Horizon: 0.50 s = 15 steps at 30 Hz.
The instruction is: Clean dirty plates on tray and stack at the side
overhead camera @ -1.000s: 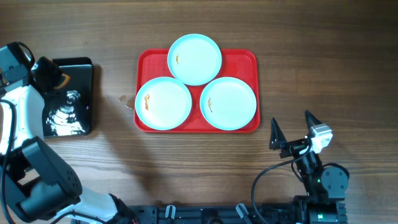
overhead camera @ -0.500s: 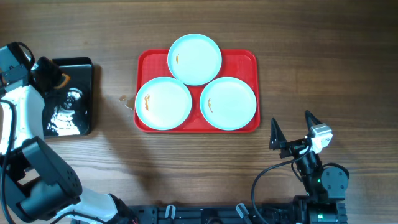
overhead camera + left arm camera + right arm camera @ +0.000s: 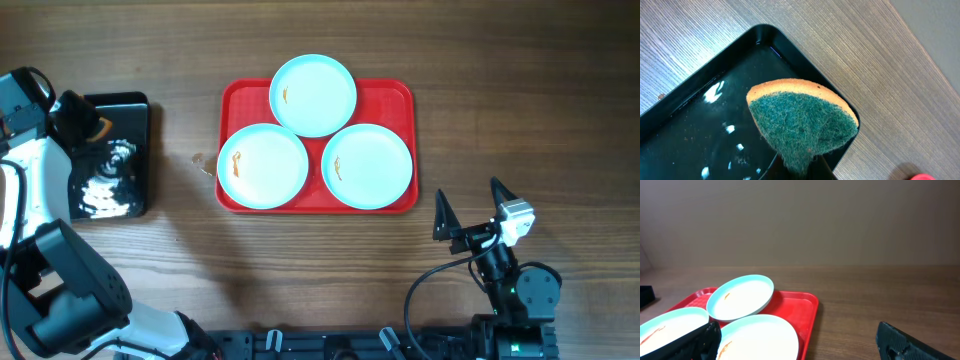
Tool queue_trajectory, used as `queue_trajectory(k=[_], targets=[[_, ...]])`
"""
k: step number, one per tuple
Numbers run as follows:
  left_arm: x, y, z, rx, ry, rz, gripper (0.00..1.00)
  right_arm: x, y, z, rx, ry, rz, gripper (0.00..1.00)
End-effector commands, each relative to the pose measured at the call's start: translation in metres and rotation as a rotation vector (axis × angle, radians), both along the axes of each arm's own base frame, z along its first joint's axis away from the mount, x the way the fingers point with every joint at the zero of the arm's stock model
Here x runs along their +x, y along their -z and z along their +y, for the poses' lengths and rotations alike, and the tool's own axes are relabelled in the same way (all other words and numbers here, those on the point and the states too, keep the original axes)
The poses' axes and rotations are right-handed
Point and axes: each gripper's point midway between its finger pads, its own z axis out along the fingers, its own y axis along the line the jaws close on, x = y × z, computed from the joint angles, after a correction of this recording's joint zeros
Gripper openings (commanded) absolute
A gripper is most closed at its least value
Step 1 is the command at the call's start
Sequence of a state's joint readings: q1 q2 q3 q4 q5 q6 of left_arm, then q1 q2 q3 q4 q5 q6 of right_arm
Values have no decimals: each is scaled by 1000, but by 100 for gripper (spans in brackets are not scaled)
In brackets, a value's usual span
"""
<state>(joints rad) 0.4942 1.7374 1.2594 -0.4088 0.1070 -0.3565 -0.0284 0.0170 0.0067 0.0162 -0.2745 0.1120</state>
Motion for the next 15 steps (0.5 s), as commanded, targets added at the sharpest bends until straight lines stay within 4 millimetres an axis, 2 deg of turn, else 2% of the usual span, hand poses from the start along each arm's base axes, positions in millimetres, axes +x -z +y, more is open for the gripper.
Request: queue_trajectory(k=[1, 15], targets=[[1, 3, 2, -2, 14, -1, 4, 1, 0, -3, 11, 17, 0, 100], [2, 3, 3, 2, 14, -7, 4, 1, 0, -3, 12, 17, 0, 100]])
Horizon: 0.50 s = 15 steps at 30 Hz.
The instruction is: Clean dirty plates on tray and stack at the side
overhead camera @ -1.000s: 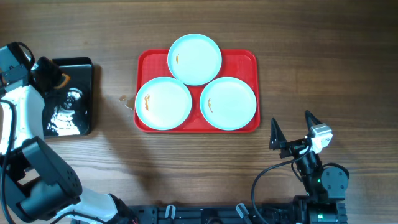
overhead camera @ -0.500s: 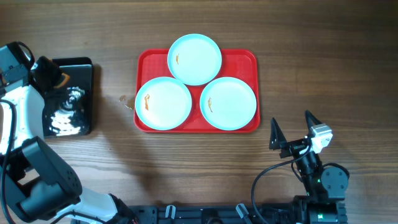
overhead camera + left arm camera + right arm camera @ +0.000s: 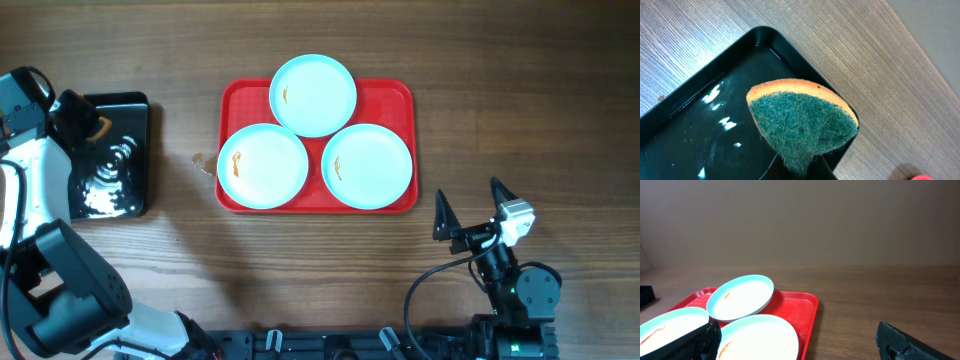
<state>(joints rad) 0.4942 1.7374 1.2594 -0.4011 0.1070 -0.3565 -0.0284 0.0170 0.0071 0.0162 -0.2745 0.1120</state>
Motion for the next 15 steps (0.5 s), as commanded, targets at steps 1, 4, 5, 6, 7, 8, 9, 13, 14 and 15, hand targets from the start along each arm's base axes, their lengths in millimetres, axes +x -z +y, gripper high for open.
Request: queue_trajectory(k=[1, 4, 5, 6, 7, 8, 9, 13, 14, 15], targets=[[1, 4, 2, -2, 15, 0, 4, 1, 0, -3, 11, 17, 1, 100], [2, 3, 2, -1, 14, -3, 4, 1, 0, -3, 11, 17, 0, 100], [2, 2, 2, 1, 15, -6, 4, 1, 0, -3, 11, 17, 1, 100], [2, -3, 3, 7, 14, -18, 4, 1, 0, -3, 11, 17, 1, 100], [3, -9, 3, 17, 14, -35, 4, 1, 0, -3, 11, 17, 1, 100], [5, -22, 4, 35, 14, -68, 4, 1, 0, -3, 12, 17, 1, 100], [5, -33, 5, 46, 11, -94, 4, 1, 0, -3, 12, 17, 1, 100], [2, -82, 3, 105, 12, -200, 4, 1, 0, -3, 11, 17, 1, 100], [1, -90, 2, 114, 12, -217, 4, 1, 0, -3, 11, 17, 0, 100], [1, -103, -3, 115, 29, -252, 4, 1, 0, -3, 11, 17, 1, 100]])
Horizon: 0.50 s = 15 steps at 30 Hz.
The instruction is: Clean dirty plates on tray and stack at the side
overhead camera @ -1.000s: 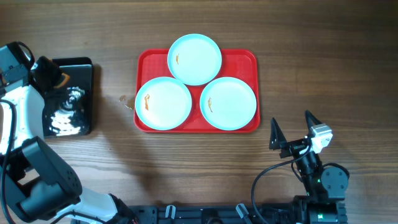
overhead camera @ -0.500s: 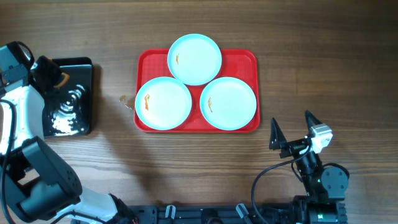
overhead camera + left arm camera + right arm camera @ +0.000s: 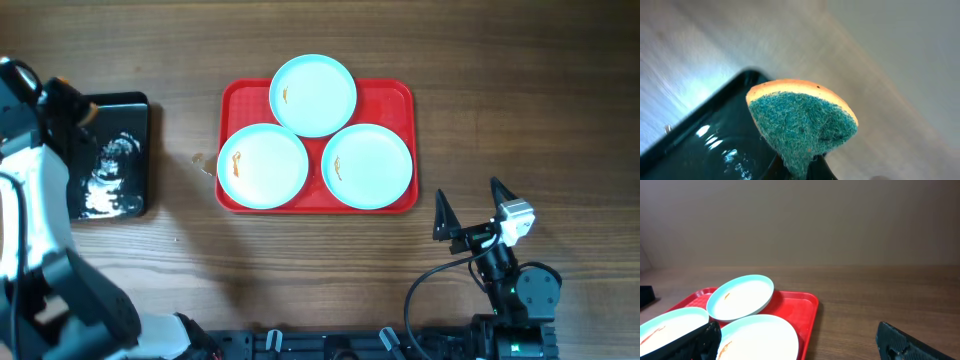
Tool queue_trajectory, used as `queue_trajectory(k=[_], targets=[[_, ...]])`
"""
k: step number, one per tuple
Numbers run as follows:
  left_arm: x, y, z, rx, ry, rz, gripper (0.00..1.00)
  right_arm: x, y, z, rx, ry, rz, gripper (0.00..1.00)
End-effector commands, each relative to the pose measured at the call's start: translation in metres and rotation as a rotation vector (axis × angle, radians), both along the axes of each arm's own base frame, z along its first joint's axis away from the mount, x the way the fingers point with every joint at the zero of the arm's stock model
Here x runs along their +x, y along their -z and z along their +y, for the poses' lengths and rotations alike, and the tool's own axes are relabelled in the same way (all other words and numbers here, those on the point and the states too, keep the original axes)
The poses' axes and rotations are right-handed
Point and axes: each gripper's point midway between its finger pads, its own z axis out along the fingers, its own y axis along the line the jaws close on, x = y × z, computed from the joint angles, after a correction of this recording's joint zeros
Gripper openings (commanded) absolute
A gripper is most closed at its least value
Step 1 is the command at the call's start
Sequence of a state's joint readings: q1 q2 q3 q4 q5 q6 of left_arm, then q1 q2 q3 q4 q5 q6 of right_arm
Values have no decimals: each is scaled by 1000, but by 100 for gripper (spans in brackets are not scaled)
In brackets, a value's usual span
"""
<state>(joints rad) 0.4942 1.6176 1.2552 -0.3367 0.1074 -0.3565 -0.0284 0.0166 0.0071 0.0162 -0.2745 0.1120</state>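
Three pale blue plates lie on a red tray: one at the back, one front left, one front right, each with an orange smear. My left gripper is shut on a green-and-yellow sponge, held above the far corner of a black water tray. Its fingers are mostly hidden under the sponge. At the table's front right my right gripper stands open and holds nothing, facing the plates.
The black water tray sits at the far left of the wooden table, with water glinting in it. A small speck lies on the wood just left of the red tray. Bare wood lies right of the red tray.
My left gripper has risen and tilted with the sponge, so the black tray looks farther off and blurred in its wrist view. The right arm and the plates have not moved.
My left gripper held the sponge low over the corner of the black water tray at both earlier moments, the water rippling. Now it holds the sponge higher above that corner. The right gripper stayed open and still throughout.
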Motion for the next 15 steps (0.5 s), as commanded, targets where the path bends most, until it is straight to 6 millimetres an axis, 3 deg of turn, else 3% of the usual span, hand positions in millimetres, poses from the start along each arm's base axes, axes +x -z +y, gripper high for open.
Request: queue_trajectory(k=[1, 3, 5, 8, 10, 11, 13, 15], targets=[[-2, -42, -8, 25, 46, -102, 4, 1, 0, -3, 11, 17, 2, 100], [0, -42, -15, 3, 77, -113, 4, 1, 0, -3, 11, 17, 3, 100], [0, -28, -14, -13, 77, -85, 4, 1, 0, -3, 12, 17, 3, 100], [-2, 15, -6, -51, 58, -22, 4, 1, 1, -3, 11, 17, 3, 100], [-7, 58, 5, -101, 30, 52, 4, 1, 1, -3, 11, 17, 4, 100], [-8, 67, 7, -125, 31, 65, 4, 1, 1, -3, 11, 17, 4, 100], [-3, 62, 1, -197, 100, -1, 4, 1, 1, -3, 11, 17, 4, 100], [7, 32, -12, -264, 225, -143, 4, 1, 1, -3, 11, 17, 4, 100]])
